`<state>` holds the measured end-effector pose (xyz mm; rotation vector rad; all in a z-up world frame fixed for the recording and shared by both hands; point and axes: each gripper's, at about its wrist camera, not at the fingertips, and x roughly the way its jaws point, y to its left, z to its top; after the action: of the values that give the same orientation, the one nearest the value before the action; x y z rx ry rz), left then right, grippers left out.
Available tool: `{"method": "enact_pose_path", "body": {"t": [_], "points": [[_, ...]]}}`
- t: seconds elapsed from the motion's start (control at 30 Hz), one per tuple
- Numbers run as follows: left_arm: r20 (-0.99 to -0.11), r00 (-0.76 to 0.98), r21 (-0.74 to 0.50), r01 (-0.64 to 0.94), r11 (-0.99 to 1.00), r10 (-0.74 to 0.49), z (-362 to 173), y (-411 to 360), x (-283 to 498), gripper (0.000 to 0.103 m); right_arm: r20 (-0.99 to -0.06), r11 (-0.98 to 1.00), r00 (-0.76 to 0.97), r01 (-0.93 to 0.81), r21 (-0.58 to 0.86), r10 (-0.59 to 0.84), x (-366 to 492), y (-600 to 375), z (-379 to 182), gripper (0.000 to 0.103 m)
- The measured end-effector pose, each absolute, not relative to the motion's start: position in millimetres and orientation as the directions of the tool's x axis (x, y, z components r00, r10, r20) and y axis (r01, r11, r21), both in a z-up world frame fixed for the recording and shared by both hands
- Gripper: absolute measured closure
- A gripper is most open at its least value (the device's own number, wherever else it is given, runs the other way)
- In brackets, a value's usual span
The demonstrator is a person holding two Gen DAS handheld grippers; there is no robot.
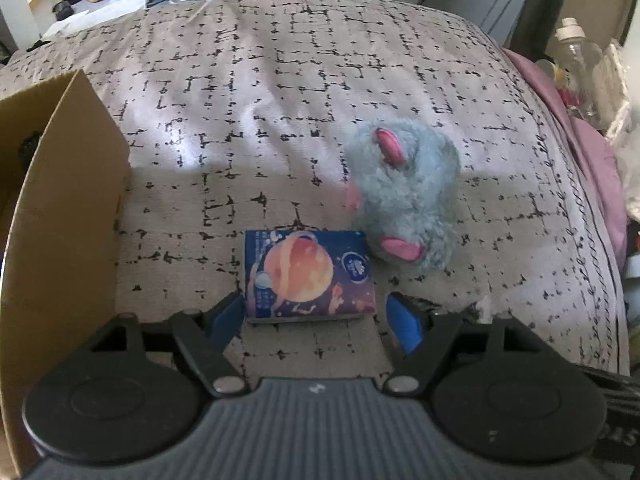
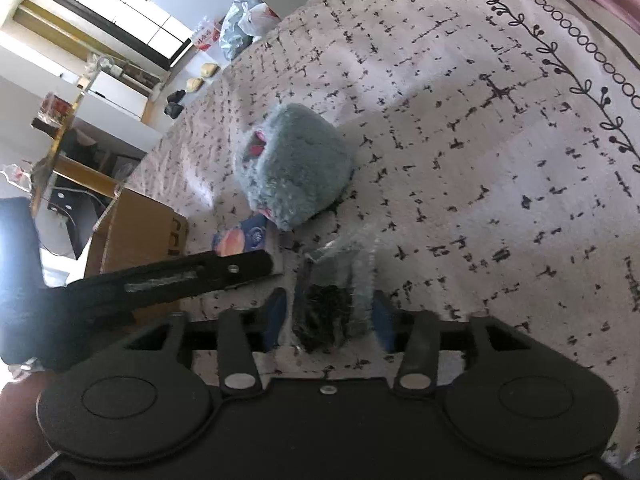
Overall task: Organize soft objects
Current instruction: 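Close the right tool on the clear bag of black items while the left tool grips the blue card box, then lift and carry the blue card box and clear bag over the cardboard box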
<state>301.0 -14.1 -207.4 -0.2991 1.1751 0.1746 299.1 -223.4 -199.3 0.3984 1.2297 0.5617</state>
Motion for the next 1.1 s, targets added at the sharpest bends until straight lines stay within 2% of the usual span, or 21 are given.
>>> {"method": "enact_pose_path", "body": {"t": [0.27,0.33,0.37,0.47,0.6,0.73,1.1], "points": [[-0.914,0.403,-0.192,-0.346,0.918,-0.039,-212,-7,307,0.023,-0.787,0.817,0.226,-0.090,0.570,0.574,303,-223,-215,0.047],[-0.917,0.396,-0.188,-0.334,0.924,-0.044,-217,-8,310,0.023,-0.789,0.818,0.227,-0.074,0.570,0.570,303,-222,-218,0.052],[-0.920,0.389,-0.192,-0.337,0.922,-0.049,-219,-7,311,0.023,-0.793,0.821,0.224,-0.069,0.567,0.567,303,-221,-218,0.061],[-0.920,0.388,-0.199,-0.346,0.917,-0.053,-217,-6,308,0.031,-0.794,0.821,0.224,-0.062,0.567,0.565,301,-219,-213,0.065],[-0.910,0.397,-0.266,-0.337,0.903,-0.120,-205,-6,301,0.034,-0.792,0.826,0.248,-0.074,0.558,0.557,297,-219,-202,0.066],[-0.890,0.440,-0.260,-0.279,0.925,-0.118,-188,-14,291,0.034,-0.795,0.839,0.278,-0.088,0.537,0.539,293,-220,-192,0.066],[-0.843,0.523,-0.287,-0.240,0.927,-0.126,-145,-12,258,0.034,-0.774,0.845,0.350,-0.120,0.521,0.528,278,-217,-161,0.066]]}}
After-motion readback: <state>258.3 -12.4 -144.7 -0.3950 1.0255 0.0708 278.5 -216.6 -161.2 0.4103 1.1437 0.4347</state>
